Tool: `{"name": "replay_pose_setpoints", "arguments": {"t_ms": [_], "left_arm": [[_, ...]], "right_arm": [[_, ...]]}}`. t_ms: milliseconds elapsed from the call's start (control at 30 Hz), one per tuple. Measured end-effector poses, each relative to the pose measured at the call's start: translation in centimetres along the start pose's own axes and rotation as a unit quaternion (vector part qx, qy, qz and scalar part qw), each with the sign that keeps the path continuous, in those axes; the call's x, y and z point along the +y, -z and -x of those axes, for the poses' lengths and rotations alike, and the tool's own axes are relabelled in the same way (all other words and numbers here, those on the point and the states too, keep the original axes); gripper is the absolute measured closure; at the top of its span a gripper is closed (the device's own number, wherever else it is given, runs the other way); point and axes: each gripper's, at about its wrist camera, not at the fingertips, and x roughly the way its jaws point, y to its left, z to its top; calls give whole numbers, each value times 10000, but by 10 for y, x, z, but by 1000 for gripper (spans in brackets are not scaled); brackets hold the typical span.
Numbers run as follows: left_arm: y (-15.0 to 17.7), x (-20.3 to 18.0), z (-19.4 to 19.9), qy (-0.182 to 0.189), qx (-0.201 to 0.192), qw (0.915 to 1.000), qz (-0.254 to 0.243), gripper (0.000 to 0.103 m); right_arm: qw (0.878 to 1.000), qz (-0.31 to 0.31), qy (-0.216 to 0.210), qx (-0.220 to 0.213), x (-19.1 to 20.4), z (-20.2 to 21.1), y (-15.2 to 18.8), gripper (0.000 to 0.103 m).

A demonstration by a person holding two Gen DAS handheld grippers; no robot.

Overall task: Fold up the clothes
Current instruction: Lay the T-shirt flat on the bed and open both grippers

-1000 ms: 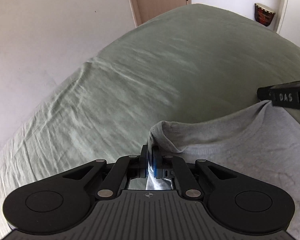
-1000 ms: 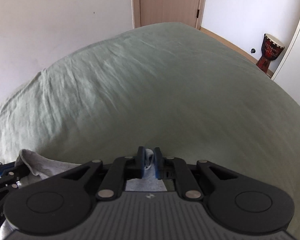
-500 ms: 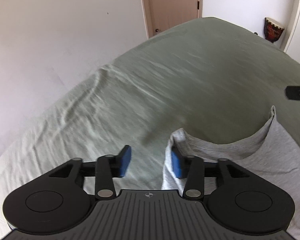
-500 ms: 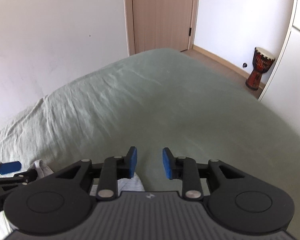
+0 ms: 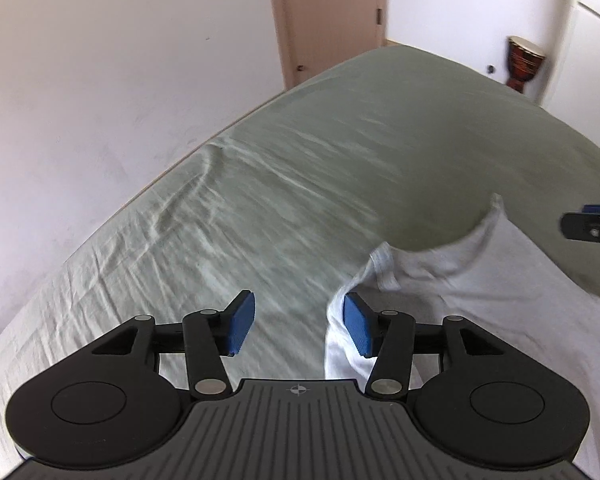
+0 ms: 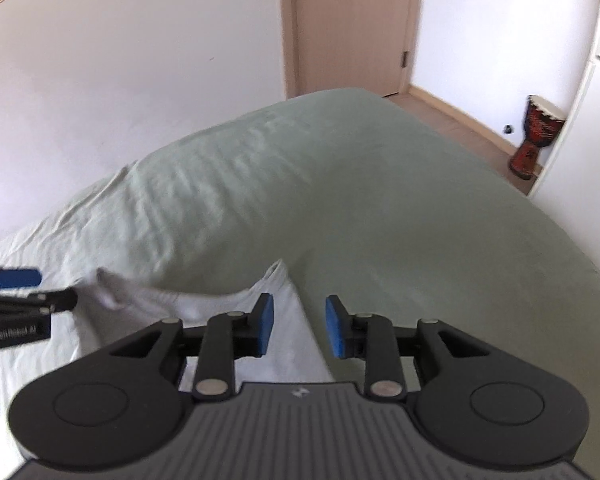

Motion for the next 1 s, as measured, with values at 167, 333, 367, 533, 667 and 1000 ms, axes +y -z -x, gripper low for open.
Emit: {"name": "replay_pose_setpoints", "arguments": {"t_ms": [167,333,367,533,667,1000], "left_arm": [[28,-20,28,318,34,9992,-239,55],[48,-38,32,422,58,9984,-366,55],[50,-40,31,430,52,9984,-356,55],[51,-42,42,660,130,9975,-220,55],[51,-45,53,947,360,9946,-202,55],[82,-76,17,807,844,9921,-456,55]], "right_arm": [[9990,285,-237,265,2,16,8,72],[9968,551,-355,463,3,18,19,72],[9965,554,-381,491,4,16,22,72],[9942,673,-545,638,7,9,24,72],[9915,792,-650,801,3,3,19,72],[9882,668,-950,994,-3,-11,26,72]]}}
